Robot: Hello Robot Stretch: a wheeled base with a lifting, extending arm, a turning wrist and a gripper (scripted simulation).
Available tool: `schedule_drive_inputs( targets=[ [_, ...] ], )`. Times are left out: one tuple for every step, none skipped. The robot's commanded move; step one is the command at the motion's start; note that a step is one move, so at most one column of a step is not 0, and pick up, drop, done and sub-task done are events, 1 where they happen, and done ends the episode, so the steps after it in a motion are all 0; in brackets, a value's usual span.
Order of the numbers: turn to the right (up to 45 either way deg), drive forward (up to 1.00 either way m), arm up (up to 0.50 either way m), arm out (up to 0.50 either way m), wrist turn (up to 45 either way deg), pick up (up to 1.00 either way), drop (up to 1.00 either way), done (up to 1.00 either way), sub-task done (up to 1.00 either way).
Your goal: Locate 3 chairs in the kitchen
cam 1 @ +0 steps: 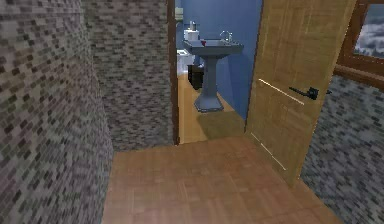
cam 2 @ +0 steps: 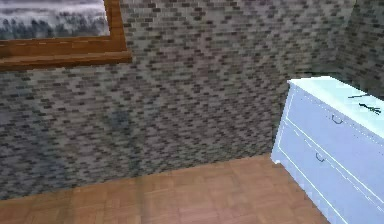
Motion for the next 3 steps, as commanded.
schedule_drive_inputs(
  targets=[
    [0.0,0.15,0.0,0.0,0.0,0.0,0.0,0.0,0.0],
    [9.0,0.0,0.0,0.0,0.0,0.0,0.0,0.0,0.0],
    [0.0,1.0,0.0,0.0,0.0,0.0,0.0,0.0,0.0]
  ],
)
